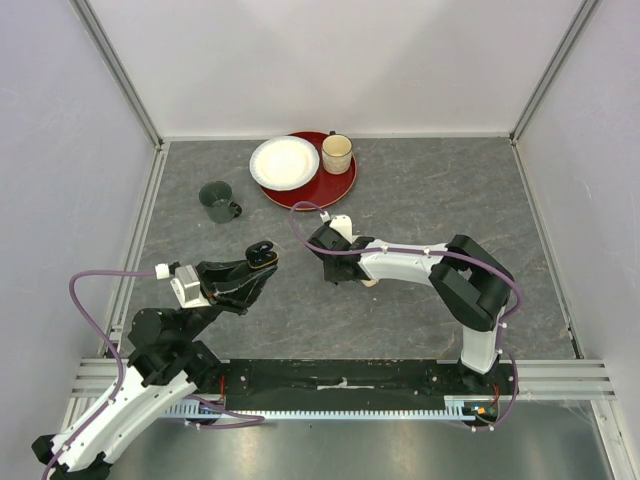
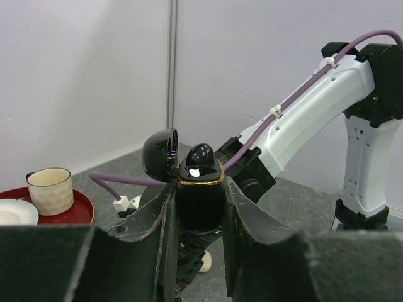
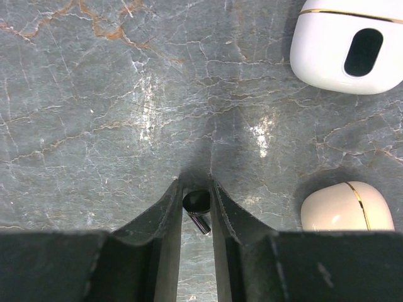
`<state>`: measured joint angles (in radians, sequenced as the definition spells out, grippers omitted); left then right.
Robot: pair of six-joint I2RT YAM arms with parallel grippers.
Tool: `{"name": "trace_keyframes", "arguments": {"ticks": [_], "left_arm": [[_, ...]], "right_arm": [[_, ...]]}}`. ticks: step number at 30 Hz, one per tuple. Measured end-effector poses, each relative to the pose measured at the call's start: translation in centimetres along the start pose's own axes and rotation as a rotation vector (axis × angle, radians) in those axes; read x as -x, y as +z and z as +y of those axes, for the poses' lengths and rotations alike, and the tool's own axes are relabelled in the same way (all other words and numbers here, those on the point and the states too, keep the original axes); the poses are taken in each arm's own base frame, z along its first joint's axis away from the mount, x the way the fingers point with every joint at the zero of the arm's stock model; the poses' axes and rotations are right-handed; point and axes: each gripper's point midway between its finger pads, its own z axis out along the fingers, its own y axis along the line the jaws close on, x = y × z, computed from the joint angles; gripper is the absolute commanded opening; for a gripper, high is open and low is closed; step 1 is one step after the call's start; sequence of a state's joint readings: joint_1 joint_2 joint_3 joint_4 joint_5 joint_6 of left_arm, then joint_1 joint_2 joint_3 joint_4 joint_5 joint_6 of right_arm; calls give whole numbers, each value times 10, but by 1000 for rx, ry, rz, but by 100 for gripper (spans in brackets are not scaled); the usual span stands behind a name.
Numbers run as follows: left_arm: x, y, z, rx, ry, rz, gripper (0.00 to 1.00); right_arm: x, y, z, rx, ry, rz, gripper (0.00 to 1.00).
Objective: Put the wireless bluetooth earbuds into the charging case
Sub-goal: Pick up the earbud from the center of the board.
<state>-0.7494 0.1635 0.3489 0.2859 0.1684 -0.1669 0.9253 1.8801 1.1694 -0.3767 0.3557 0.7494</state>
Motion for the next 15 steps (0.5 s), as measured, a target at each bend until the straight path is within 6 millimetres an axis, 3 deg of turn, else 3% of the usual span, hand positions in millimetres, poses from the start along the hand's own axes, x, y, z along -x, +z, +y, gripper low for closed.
{"name": "trace_keyframes", "arguments": {"ticks": [15], "left_arm": [[-2,1,0,1,-2,6,2]], "right_arm": [[0,-1,1,12,35,-14,36]]}}
